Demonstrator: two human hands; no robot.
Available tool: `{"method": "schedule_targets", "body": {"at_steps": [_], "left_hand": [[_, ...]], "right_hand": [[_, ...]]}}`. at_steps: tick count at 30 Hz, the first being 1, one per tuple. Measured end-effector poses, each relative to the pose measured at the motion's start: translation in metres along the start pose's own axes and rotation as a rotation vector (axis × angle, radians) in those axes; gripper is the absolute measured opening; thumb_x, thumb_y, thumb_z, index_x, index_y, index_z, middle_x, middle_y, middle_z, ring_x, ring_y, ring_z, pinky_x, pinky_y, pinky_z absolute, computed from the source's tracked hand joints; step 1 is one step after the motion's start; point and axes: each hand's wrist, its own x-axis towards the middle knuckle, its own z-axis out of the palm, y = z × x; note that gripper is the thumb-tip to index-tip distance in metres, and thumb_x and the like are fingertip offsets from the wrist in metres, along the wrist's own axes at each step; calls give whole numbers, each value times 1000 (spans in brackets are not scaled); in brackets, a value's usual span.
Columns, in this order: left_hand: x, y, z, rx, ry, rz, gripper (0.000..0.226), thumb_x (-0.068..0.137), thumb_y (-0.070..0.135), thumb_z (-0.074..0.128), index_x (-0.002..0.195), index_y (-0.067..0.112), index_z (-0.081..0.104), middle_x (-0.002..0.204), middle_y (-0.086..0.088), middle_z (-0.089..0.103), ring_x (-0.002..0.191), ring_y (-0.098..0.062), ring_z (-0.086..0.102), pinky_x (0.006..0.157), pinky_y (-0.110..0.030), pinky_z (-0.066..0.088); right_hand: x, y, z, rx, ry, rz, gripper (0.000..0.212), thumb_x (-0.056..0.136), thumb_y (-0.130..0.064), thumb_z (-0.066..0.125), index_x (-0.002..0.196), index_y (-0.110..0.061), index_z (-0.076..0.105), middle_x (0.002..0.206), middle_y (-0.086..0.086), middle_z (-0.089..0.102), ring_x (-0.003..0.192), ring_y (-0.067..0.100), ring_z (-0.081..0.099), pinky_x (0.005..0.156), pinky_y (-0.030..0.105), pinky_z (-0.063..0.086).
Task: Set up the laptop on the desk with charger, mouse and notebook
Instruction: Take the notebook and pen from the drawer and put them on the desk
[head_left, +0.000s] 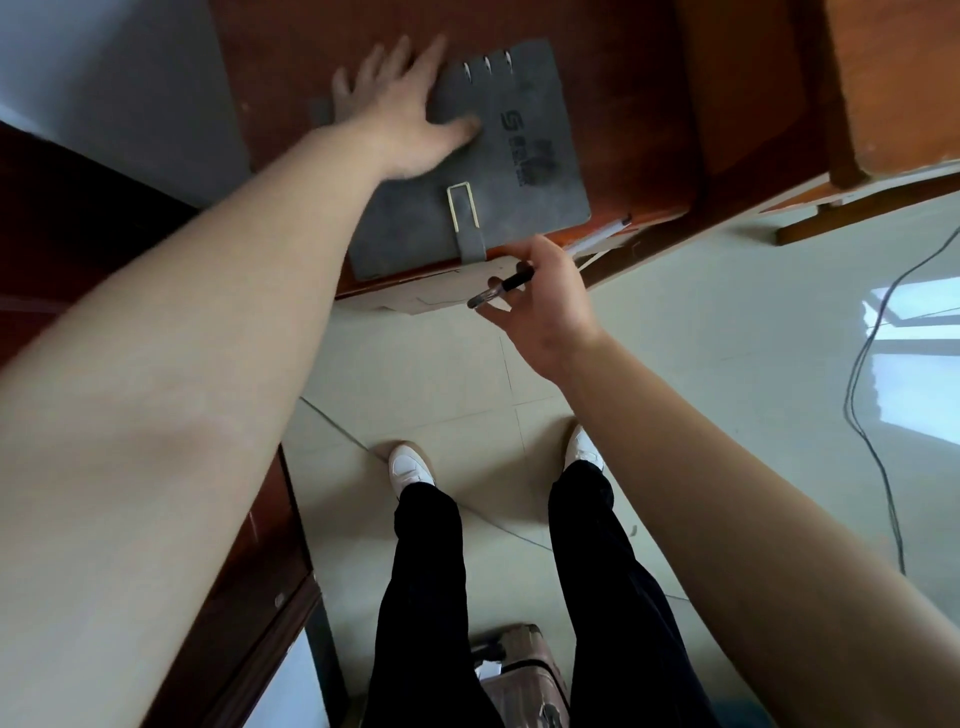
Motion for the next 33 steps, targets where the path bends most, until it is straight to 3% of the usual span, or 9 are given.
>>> {"method": "schedule_targets", "body": {"at_steps": [3, 6, 11, 16, 18, 20, 22, 24, 33], "left_hand": [[-14, 5, 12, 38, 50, -27, 84, 84, 78, 34, 155, 36, 15, 163, -8, 21, 145, -36, 22, 117, -54, 15], [-31, 10, 16, 21, 48, -75, 84, 84, 78, 34, 154, 32, 22, 159, -10, 28, 141, -38, 26, 113, -56, 22], [-86, 39, 31, -24, -19, -234, 79, 90, 67, 39, 154, 21, 23, 158, -8, 28, 141, -34, 26, 107, -58, 27], [-129, 46, 23, -503, -260, -411, 80, 88, 73, 40, 149, 21, 38, 151, -12, 39, 136, -35, 38, 112, -49, 33], [-147, 44, 8, -892, -459, -505, 68, 86, 75, 43, 129, 25, 60, 126, -6, 67, 108, -26, 67, 89, -43, 56], [-172, 44, -13, -1035, -566, -501, 56, 87, 75, 44, 98, 30, 74, 83, 9, 77, 74, -12, 74, 60, -31, 57], [-191, 45, -25, -1061, -617, -468, 51, 84, 79, 42, 73, 44, 77, 73, 15, 75, 84, -13, 69, 71, -36, 53], [-211, 50, -43, -1077, -655, -415, 47, 82, 82, 40, 66, 52, 74, 92, 9, 73, 101, -20, 62, 90, -50, 48], [-249, 177, -162, -1085, -882, -154, 68, 86, 80, 35, 127, 34, 61, 116, -7, 65, 106, -24, 61, 88, -45, 49]], "right_hand": [[-5, 3, 0, 52, -35, 19, 10, 99, -17, 50, 99, -26, 51, 90, -3, 60, 88, 21, 60, 108, 61, 45], [-10, 7, -1, 39, -53, 29, 38, 103, -28, 51, 138, -36, 39, 109, -3, 57, 113, 26, 60, 109, 61, 44], [-21, 16, -10, 79, -12, 38, 40, 106, -37, 44, 138, -16, 56, 126, 5, 68, 108, 23, 65, 96, 47, 53], [-55, 18, -38, 125, 47, 31, 50, 108, -46, 37, 149, -20, 49, 141, 7, 64, 131, 29, 60, 107, 50, 48], [-75, 16, -49, 150, 72, 16, 52, 109, -46, 34, 149, -17, 50, 143, 10, 62, 132, 30, 59, 111, 52, 45], [-105, 12, -58, 134, 74, 0, 57, 109, -49, 32, 147, -13, 53, 143, 13, 61, 131, 31, 59, 111, 51, 45], [-130, 4, -62, 86, 53, 1, 60, 108, -51, 32, 145, -11, 57, 141, 14, 63, 131, 32, 59, 110, 49, 46], [-161, -1, -67, 44, 45, -23, 60, 107, -54, 32, 143, -14, 59, 140, 12, 64, 131, 31, 59, 108, 49, 47], [-344, -94, -117, -67, 189, -256, 63, 102, -68, 22, 121, -35, 71, 127, 13, 61, 111, 26, 60, 81, 46, 52]]}}
